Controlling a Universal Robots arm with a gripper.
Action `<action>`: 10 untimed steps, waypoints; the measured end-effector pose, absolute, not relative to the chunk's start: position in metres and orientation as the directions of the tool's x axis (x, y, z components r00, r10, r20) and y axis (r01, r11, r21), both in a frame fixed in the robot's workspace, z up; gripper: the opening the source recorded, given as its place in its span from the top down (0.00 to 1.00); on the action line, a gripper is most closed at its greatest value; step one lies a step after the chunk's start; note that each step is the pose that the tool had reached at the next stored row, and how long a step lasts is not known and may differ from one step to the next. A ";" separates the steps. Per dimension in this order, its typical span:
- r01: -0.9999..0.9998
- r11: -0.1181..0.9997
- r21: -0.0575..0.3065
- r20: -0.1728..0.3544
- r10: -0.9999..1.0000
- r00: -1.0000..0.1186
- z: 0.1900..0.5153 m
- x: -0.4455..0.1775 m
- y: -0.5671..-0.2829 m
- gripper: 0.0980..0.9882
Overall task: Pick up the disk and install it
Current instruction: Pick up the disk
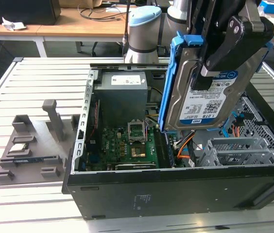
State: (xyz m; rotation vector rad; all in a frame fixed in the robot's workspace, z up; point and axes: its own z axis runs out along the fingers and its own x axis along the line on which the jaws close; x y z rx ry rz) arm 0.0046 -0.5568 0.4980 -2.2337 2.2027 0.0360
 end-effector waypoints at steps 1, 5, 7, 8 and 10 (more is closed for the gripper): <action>-1.000 -0.014 0.013 -0.019 -1.000 0.014 0.495 0.005 -0.557 0.70; -1.000 -0.014 0.013 -0.019 -1.000 0.014 0.487 0.010 -0.557 0.70; -1.000 -0.014 0.013 -0.019 -1.000 0.014 0.486 0.013 -0.557 0.70; -1.000 -0.014 0.013 -0.019 -1.000 0.014 0.486 0.014 -0.557 0.70; -1.000 -0.014 0.013 -0.019 -1.000 0.014 0.485 0.018 -0.557 0.70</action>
